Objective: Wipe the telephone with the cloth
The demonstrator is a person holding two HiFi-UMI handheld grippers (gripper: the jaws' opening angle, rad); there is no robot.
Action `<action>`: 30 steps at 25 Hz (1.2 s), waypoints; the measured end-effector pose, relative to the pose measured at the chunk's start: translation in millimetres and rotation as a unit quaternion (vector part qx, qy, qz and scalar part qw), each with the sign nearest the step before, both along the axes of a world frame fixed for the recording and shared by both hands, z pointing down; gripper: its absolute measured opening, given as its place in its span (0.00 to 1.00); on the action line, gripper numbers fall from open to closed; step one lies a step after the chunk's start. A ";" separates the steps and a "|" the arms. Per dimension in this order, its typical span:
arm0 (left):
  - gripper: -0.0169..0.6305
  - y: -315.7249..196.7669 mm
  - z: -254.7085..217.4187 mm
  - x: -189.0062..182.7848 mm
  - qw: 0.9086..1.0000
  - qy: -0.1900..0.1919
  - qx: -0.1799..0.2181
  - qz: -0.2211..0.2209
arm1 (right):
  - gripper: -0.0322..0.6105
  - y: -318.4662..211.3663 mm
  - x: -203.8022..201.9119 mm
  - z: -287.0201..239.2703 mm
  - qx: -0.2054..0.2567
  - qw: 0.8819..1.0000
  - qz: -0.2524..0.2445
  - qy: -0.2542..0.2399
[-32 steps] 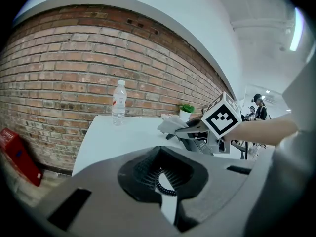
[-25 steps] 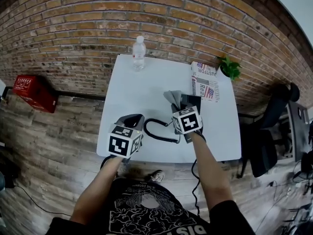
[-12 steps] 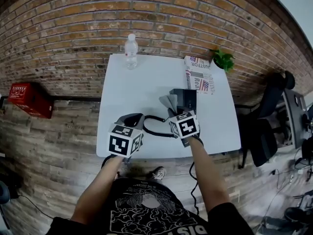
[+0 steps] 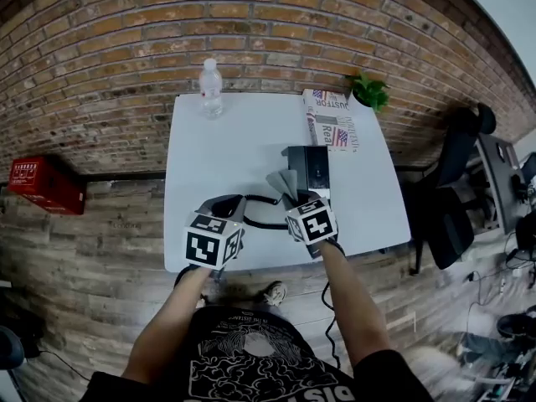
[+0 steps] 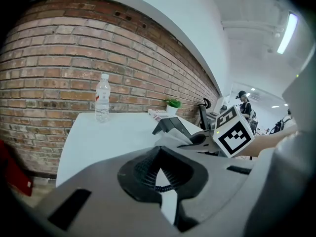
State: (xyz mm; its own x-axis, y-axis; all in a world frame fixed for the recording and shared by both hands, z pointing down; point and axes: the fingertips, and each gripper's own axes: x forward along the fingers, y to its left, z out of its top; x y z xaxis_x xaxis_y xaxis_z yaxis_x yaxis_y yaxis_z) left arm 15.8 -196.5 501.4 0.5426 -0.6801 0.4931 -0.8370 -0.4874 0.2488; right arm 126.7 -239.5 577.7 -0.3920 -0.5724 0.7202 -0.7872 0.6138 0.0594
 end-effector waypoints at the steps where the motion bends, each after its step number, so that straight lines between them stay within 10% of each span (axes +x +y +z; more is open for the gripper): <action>1: 0.04 0.0 0.0 0.1 1.000 0.000 0.000 0.002 | 0.07 2.5 0.3 1.1 -0.001 1.000 0.002 -0.001; 20: 0.04 0.6 3.1 16.5 0.999 0.006 -0.004 0.040 | 0.07 40.5 11.7 14.6 -0.024 0.999 0.037 -0.018; 30: 0.04 -11.0 0.7 21.5 0.999 0.009 -0.003 0.030 | 0.07 12.9 14.0 -55.0 0.046 0.998 0.021 -0.045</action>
